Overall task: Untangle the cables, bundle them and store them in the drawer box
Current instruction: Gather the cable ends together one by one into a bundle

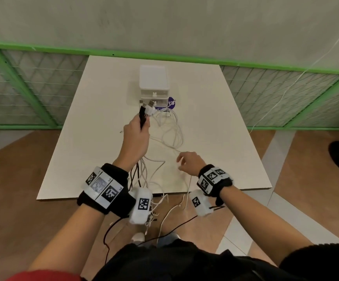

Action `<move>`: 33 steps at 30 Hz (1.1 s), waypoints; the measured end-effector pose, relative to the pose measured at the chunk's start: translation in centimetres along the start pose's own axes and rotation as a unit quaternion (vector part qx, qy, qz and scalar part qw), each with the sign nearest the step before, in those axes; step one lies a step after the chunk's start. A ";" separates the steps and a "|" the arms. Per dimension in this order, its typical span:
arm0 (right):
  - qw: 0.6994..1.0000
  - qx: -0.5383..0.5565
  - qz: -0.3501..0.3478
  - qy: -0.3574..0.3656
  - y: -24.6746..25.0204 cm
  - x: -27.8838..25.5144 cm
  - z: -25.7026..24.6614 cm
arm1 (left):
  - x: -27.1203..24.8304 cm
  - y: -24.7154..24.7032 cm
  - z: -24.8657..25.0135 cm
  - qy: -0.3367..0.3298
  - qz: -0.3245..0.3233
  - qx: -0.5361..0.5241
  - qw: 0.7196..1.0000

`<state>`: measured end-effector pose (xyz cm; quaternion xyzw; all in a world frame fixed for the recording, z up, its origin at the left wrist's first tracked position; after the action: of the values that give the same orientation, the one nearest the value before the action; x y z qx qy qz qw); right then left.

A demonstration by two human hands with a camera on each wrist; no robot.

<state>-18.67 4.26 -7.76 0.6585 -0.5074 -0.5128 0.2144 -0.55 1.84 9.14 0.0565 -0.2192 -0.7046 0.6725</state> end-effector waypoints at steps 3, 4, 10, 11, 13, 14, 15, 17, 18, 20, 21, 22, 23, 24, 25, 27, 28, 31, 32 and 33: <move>0.979 -0.141 -0.144 -0.023 -3.6 -0.4 2.3 | 0.7 0.1 0.0 -0.003 0.008 -0.009 1.000; 0.970 -0.166 -0.175 -0.021 -4.7 -0.9 2.6 | 1.0 0.1 0.1 -0.006 0.007 -0.014 1.000; 0.942 -0.241 -0.234 0.013 -5.3 -1.0 3.0 | 1.8 -1.3 -0.2 -0.017 -0.019 -0.028 0.999; 0.943 -0.233 -0.237 0.009 -4.9 -0.8 3.1 | 1.9 -1.5 -0.3 -0.015 -0.019 -0.032 0.999; 0.958 -0.177 -0.226 0.015 -3.5 -0.3 2.5 | 2.1 -1.7 -0.5 -0.010 -0.018 -0.034 0.999; 0.968 -0.138 -0.207 0.028 -2.3 0.0 1.7 | 2.1 -1.8 -0.6 -0.008 -0.019 -0.030 0.999; 0.978 -0.097 -0.178 0.045 -0.7 0.3 0.8 | 2.2 -1.9 -0.7 -0.006 -0.021 -0.026 0.999; 0.991 -0.017 -0.107 0.082 3.1 0.7 -1.0 | 2.2 -2.3 -0.9 -0.004 -0.026 -0.028 0.999; 0.992 0.014 -0.070 0.104 5.0 0.7 -2.0 | 2.2 -2.7 -0.9 -0.002 -0.027 -0.035 0.999; 0.986 0.086 0.008 0.144 8.4 0.7 -3.8 | 2.2 -3.4 -1.3 0.015 -0.028 -0.063 0.998; 0.977 0.131 0.051 0.159 10.0 0.8 -4.4 | 2.2 -3.8 -1.6 0.027 -0.027 -0.077 0.996; 0.966 0.173 0.100 0.166 11.5 0.9 -4.5 | 2.2 -4.0 -2.0 0.040 -0.024 -0.084 0.995; 0.953 0.204 0.152 0.163 12.8 0.9 -4.3 | 2.1 -4.2 -2.4 0.053 -0.022 -0.085 0.995; 0.940 0.226 0.208 0.151 14.0 0.8 -3.9 | 2.1 -4.3 -2.8 0.069 -0.022 -0.088 0.993; 0.924 0.245 0.262 0.136 15.0 0.5 -3.4 | 2.1 -4.6 -3.3 0.086 -0.027 -0.099 0.991; 0.897 0.298 0.297 0.137 15.6 -0.6 -3.7 | 2.1 -5.2 -4.0 0.121 -0.035 -0.146 0.981; 0.898 0.318 0.259 0.160 14.8 -0.9 -4.6 | 2.2 -5.4 -4.2 0.136 -0.036 -0.173 0.975; 0.927 0.297 0.068 0.220 9.9 -1.9 -8.0 | 2.9 -5.7 -4.4 0.165 -0.012 -0.233 0.958; 0.933 0.284 0.029 0.218 8.4 -2.0 -8.2 | 3.2 -5.5 -4.3 0.167 0.004 -0.250 0.954; 0.940 0.271 0.002 0.208 7.2 -2.0 -8.0 | 3.4 -5.3 -4.3 0.165 0.023 -0.266 0.950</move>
<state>-14.69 1.35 1.96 0.7825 -0.5725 -0.2073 0.1300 -4.09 -2.44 3.96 -0.0135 0.0888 -0.7023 0.7062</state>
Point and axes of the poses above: each hand's wrist, its own x-axis towards the middle knuckle, its own y-axis out of the back of the hand, z = x × y, the point moved 9 cm from there along x, towards the middle knuckle, and after that the axes turned 5 degrees about -y, right-handed, at the moved point
